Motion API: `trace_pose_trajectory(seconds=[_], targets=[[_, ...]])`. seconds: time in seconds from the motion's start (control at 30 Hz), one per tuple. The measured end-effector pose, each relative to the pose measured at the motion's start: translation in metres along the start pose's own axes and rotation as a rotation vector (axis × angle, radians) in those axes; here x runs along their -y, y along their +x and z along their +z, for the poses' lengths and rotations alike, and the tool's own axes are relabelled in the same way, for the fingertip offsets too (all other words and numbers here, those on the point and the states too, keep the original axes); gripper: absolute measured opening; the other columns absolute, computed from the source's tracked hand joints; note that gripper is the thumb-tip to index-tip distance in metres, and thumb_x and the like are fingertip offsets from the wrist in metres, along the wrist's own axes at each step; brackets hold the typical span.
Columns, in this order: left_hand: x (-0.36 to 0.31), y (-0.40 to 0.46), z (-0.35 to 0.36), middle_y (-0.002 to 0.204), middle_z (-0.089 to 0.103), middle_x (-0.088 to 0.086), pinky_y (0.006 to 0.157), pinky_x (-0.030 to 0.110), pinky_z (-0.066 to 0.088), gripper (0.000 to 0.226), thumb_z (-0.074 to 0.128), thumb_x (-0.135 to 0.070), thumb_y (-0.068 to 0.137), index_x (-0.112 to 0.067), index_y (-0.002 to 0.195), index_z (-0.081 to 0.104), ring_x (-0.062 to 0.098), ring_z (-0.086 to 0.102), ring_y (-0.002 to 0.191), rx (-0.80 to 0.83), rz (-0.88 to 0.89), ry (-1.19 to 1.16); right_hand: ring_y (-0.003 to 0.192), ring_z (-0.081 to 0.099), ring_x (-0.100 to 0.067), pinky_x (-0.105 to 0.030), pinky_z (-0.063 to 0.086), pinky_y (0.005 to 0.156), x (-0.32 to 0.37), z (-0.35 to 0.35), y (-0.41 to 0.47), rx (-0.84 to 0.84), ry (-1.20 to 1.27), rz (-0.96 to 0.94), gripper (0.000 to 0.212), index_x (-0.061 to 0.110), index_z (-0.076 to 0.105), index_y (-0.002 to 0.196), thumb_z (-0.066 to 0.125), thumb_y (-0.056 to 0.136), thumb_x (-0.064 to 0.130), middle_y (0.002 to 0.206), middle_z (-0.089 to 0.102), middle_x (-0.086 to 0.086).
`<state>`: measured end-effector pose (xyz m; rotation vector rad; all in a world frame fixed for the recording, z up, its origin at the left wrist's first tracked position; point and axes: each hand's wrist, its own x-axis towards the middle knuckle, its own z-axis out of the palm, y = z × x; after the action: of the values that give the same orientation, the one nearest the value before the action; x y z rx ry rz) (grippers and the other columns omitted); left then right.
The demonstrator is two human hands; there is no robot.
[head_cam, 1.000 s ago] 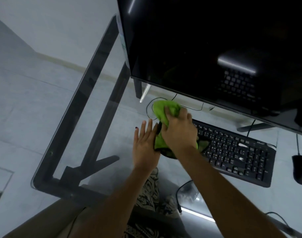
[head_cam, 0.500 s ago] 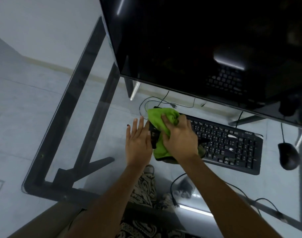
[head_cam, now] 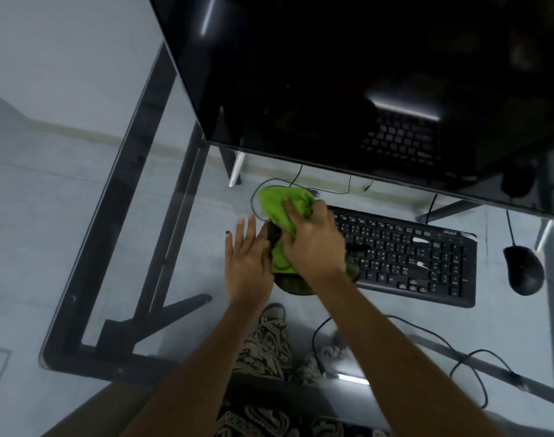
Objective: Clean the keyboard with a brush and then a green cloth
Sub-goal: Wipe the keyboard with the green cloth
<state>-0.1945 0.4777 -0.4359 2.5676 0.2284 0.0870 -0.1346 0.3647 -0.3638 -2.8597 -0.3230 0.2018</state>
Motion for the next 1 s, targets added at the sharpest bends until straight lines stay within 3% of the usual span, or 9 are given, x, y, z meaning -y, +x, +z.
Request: trace_pose_trajectory(seconds=[0.1, 0.2, 0.3, 0.37, 0.47, 0.57, 0.73, 0.9, 1.0], targets=[[-0.002, 0.003, -0.006, 0.152, 0.037, 0.01, 0.119, 0.047, 0.016, 0.047, 0.026, -0.029, 0.101, -0.016, 0.143, 0.042, 0.025, 0.022, 0.145, -0.011, -0.055, -0.084, 0.091, 0.057, -0.036, -0.045, 0.058, 0.056, -0.065, -0.02, 0.0, -0.069, -0.057, 0.054, 0.049, 0.026, 0.054, 0.134, 0.064, 0.087, 0.033, 0.107, 0.052, -0.02], [0.007, 0.015, -0.018, 0.151, 0.038, 0.008, 0.111, 0.046, 0.027, 0.048, 0.035, -0.03, 0.099, -0.023, 0.146, 0.037, 0.028, 0.034, 0.137, 0.037, 0.064, -0.036, 0.093, 0.052, -0.041, -0.051, 0.057, 0.057, -0.106, -0.025, -0.007, -0.093, -0.107, 0.017, 0.047, 0.024, 0.057, 0.131, 0.063, 0.085, 0.032, 0.106, 0.05, -0.022], [0.021, 0.05, -0.026, 0.154, 0.033, 0.009, 0.109, 0.048, 0.029, 0.047, 0.03, -0.031, 0.101, -0.023, 0.147, 0.037, 0.029, 0.036, 0.134, 0.144, 0.278, 0.11, 0.129, 0.033, -0.048, -0.06, 0.045, 0.087, -0.096, -0.02, -0.003, -0.102, -0.162, 0.031, 0.044, 0.025, 0.056, 0.127, 0.049, 0.089, 0.044, 0.138, 0.039, -0.022], [0.025, 0.065, -0.026, 0.156, 0.029, 0.007, 0.112, 0.052, 0.025, 0.05, 0.019, -0.037, 0.103, -0.022, 0.148, 0.032, 0.028, 0.032, 0.139, 0.217, 0.353, 0.156, 0.14, 0.019, -0.046, -0.061, 0.037, 0.091, -0.081, -0.015, 0.001, -0.096, -0.179, 0.105, 0.04, 0.024, 0.051, 0.122, 0.045, 0.093, 0.05, 0.155, 0.024, -0.01], [0.027, 0.063, -0.022, 0.154, 0.035, 0.004, 0.114, 0.054, 0.023, 0.053, 0.011, -0.038, 0.103, -0.018, 0.149, 0.029, 0.027, 0.033, 0.14, 0.247, 0.384, 0.189, 0.118, 0.044, -0.047, -0.057, 0.043, 0.082, -0.064, -0.004, -0.006, -0.102, -0.198, 0.123, 0.041, 0.021, 0.05, 0.126, 0.05, 0.091, 0.044, 0.146, 0.042, -0.007], [0.027, 0.063, -0.02, 0.15, 0.041, 0.003, 0.114, 0.053, 0.023, 0.05, 0.018, -0.034, 0.103, -0.017, 0.149, 0.03, 0.028, 0.035, 0.139, 0.225, 0.396, 0.203, 0.099, 0.05, -0.045, -0.051, 0.05, 0.077, -0.05, 0.001, -0.016, -0.111, -0.171, -0.091, 0.052, 0.022, 0.054, 0.13, 0.064, 0.078, 0.024, 0.131, 0.053, -0.014], [0.032, 0.069, -0.023, 0.152, 0.038, 0.002, 0.115, 0.05, 0.021, 0.051, 0.021, -0.035, 0.101, -0.019, 0.149, 0.028, 0.025, 0.029, 0.143, 0.257, 0.387, 0.194, 0.097, 0.053, -0.037, -0.046, 0.056, 0.076, -0.01, 0.006, -0.022, 0.062, -0.103, -0.328, 0.056, 0.018, 0.055, 0.131, 0.061, 0.076, 0.029, 0.118, 0.055, -0.015], [0.032, 0.067, -0.024, 0.15, 0.042, 0.001, 0.115, 0.047, 0.021, 0.047, 0.025, -0.033, 0.103, -0.022, 0.148, 0.033, 0.024, 0.033, 0.14, 0.203, 0.392, 0.15, 0.09, 0.056, -0.03, -0.036, 0.054, 0.063, -0.039, -0.008, -0.032, 0.134, -0.202, -0.618, 0.054, 0.023, 0.06, 0.123, 0.067, 0.07, 0.032, 0.108, 0.06, -0.008], [0.033, 0.066, -0.022, 0.149, 0.044, 0.001, 0.114, 0.047, 0.023, 0.046, 0.027, -0.034, 0.103, -0.023, 0.147, 0.034, 0.024, 0.035, 0.139, 0.189, 0.403, 0.148, 0.086, 0.055, -0.029, -0.036, 0.054, 0.06, -0.031, -0.011, -0.02, 0.159, -0.203, -0.464, 0.05, 0.02, 0.06, 0.121, 0.061, 0.073, 0.033, 0.101, 0.059, -0.009]])
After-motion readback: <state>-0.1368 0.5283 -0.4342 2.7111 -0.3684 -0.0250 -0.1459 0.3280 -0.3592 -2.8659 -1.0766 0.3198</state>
